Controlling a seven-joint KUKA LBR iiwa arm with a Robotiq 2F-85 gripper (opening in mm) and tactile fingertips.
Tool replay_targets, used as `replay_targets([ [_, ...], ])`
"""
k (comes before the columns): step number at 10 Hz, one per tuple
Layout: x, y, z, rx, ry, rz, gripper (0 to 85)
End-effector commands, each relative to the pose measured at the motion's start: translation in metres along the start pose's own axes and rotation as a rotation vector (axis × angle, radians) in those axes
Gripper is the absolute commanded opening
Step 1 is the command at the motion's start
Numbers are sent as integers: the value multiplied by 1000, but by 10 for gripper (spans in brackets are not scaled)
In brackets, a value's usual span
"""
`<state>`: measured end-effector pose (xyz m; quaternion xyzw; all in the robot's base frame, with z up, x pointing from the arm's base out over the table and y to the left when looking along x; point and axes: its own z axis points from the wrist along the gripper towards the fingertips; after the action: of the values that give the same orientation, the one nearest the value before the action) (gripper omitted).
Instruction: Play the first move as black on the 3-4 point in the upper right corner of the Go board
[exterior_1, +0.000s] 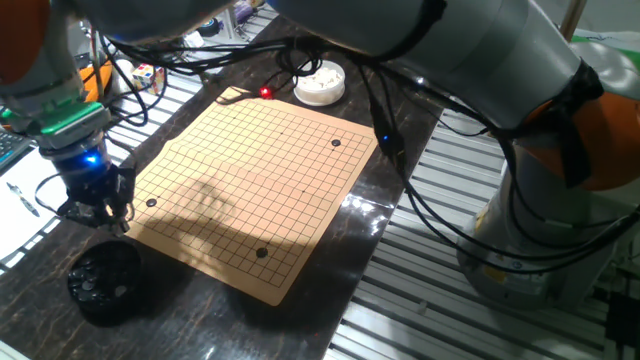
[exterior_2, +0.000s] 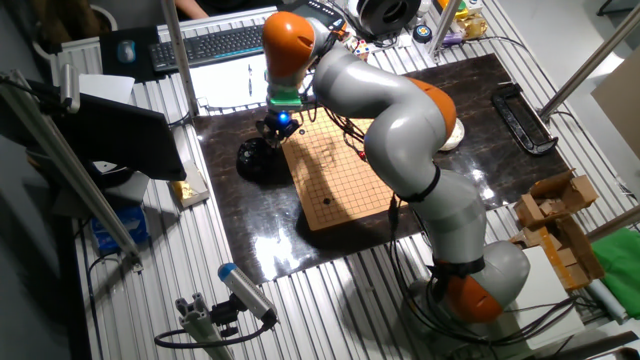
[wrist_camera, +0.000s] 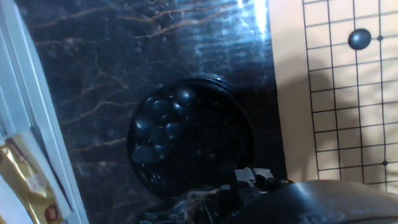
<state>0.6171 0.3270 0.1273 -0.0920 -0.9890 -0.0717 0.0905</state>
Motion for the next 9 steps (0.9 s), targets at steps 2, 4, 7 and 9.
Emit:
replay_targets([
  [2,-2,18,13,-8,-13,57,100],
  [4,-3,32,25,-29,-19,106,190],
  [7,-14,44,44,-47,-45,148,250],
  [9,-17,49,54,-45,-71,164,257],
])
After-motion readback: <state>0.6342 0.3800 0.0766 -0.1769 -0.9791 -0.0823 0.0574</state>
